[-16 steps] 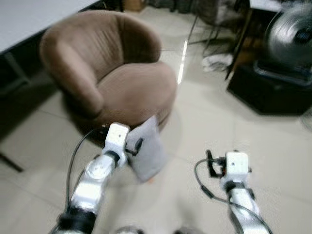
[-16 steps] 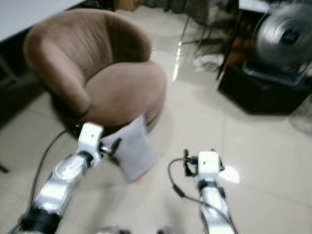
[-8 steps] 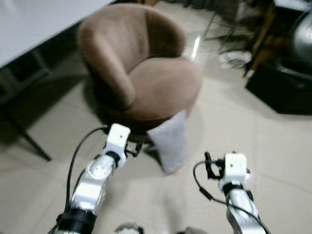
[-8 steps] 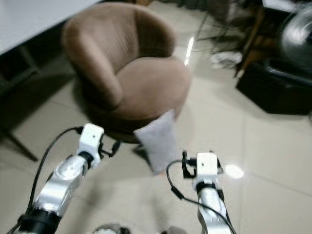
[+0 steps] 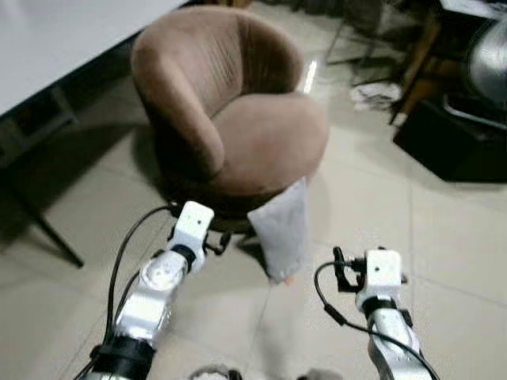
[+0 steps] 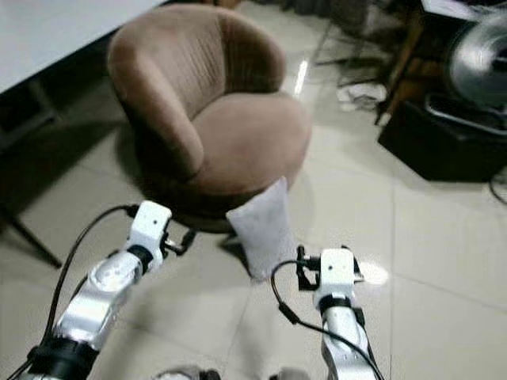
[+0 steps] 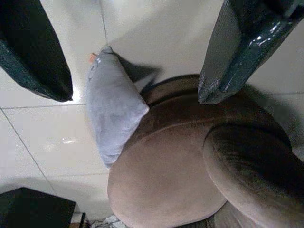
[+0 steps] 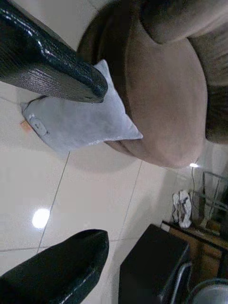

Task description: Move the pillow to the sofa from floor

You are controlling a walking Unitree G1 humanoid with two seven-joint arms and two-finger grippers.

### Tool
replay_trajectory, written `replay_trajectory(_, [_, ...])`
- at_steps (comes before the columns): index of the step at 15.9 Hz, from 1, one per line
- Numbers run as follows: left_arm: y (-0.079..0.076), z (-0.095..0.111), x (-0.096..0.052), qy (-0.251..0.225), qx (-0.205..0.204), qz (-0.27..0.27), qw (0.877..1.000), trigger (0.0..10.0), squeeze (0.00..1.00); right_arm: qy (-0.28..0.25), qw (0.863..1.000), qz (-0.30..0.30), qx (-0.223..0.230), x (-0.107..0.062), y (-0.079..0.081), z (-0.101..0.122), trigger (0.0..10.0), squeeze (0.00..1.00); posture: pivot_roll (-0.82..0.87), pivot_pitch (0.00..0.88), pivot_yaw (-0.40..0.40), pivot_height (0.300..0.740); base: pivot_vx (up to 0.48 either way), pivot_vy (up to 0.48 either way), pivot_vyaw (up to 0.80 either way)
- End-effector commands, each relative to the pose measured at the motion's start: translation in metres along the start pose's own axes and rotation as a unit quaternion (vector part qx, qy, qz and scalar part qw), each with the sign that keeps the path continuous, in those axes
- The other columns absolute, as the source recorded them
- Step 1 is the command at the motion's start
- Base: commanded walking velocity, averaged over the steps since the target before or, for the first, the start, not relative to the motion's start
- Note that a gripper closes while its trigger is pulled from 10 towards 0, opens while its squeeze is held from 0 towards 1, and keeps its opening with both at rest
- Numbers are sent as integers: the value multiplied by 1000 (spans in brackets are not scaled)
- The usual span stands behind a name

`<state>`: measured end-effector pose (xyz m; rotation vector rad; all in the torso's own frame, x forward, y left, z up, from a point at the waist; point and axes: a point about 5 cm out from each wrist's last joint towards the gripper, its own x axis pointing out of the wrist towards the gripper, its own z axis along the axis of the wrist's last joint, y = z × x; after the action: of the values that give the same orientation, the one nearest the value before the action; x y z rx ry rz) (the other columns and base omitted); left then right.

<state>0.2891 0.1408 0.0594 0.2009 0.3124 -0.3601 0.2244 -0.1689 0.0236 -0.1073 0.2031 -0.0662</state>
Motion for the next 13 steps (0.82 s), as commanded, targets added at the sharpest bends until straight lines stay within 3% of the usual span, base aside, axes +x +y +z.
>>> replay_trajectory(1, [-5, 2, 1, -2, 3, -9, 1000, 10000, 0, -11, 1000, -7, -8, 1, -5, 3, 10000, 0, -44, 90, -3, 740, 480, 0, 0])
replay_trajectory(4, [-7, 0, 1, -1, 6, -14, 1000, 10000, 0, -5, 1000, -2, -5, 0, -3, 1, 10000, 0, -44, 85, 0, 740, 480, 0, -150])
replay_trajectory(13, [-4, 4, 2, -10, 9, -15, 1000, 10000, 0, -6, 1000, -3, 2, 4, -3, 1, 10000, 0, -33, 68, 2, 740, 470, 0, -731])
